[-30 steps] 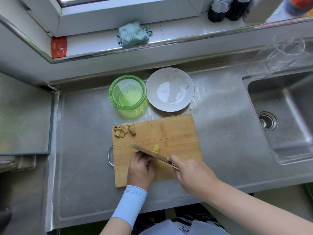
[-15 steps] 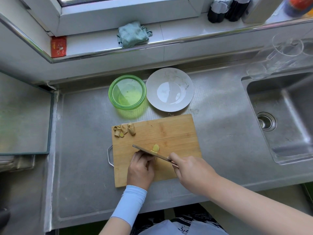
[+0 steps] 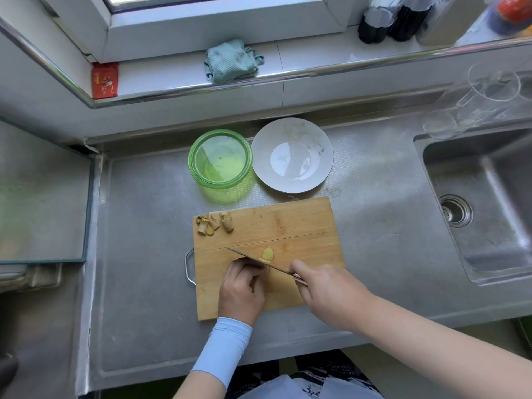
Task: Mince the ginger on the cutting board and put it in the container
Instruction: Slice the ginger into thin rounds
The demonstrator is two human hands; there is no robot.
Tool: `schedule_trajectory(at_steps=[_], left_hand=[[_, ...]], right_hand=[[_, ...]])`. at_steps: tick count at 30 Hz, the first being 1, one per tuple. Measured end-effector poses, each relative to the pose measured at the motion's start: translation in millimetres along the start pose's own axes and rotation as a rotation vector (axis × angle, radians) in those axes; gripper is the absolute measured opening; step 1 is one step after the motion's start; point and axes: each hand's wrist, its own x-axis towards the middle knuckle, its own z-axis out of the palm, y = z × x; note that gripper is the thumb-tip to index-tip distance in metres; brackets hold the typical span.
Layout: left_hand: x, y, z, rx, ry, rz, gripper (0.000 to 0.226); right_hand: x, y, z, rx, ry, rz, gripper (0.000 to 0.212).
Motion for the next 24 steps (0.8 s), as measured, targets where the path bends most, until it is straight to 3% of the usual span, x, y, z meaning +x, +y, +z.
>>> schedule_trajectory(at_steps=[17,24], left_hand=[[-1.8,2.0,-0.6,-0.018,0.023,0.018,0.013],[-2.5,2.7,0.1,0.003,0.052,0.015,0.012]], right_hand=[[29.9,-10.8,4.6,-0.013,-0.047,0.013,0.017],[14.1,-11.8,6.3,0.028,0.023,0.006,0.015]])
